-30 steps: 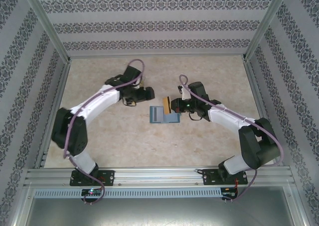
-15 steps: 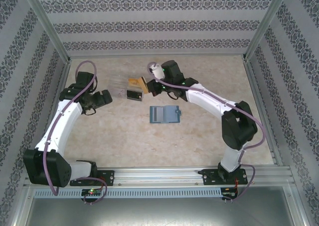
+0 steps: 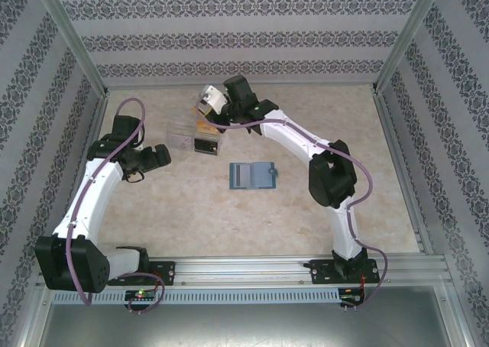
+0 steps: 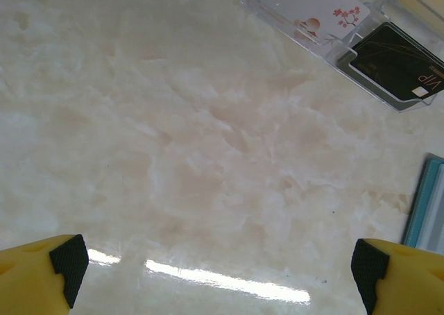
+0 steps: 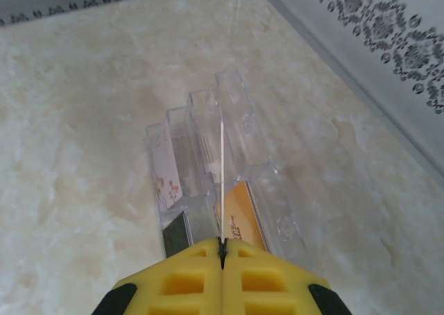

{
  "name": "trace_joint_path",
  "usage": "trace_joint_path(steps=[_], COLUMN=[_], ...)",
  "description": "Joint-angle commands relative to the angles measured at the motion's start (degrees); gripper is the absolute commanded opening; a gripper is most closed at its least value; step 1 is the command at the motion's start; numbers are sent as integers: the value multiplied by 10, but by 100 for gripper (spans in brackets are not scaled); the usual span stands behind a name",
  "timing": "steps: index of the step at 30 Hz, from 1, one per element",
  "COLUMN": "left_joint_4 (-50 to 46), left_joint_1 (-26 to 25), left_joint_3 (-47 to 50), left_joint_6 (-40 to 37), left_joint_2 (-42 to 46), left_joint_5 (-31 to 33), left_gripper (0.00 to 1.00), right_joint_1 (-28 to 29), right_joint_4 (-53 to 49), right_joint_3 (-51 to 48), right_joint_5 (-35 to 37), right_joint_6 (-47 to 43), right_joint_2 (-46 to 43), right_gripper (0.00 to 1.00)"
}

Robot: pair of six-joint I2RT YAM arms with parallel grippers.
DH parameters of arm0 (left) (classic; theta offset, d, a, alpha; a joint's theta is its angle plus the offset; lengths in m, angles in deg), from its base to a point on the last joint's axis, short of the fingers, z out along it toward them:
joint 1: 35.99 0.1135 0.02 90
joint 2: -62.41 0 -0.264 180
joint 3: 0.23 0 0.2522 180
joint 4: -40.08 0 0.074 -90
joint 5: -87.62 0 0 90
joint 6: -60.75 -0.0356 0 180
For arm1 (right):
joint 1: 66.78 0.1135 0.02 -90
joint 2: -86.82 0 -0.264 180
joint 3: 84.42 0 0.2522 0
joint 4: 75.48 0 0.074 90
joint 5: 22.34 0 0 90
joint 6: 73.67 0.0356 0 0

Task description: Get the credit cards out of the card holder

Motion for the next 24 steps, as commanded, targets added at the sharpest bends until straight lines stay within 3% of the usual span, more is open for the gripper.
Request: trace_joint_path(steps=[1,11,24], left_joint_4=[-7,-8,-7], left_joint_1=[9,15,20], left_joint_3=[9,11,14], left_joint_6=[-14,-17,-17], left_joint_2=[6,1,-6], left_joint_5=[-15,-18,-30], left_gripper=[99,99,99], right_joint_1=[-2,-15,-21], right_joint_4=[-42,-112,-182], right_joint_3=[46,142,131], right_joint_5=[5,22,37], right_joint_6=[-60,-101,-151], right_joint_2=[38,120,104], right_gripper=[0,0,0])
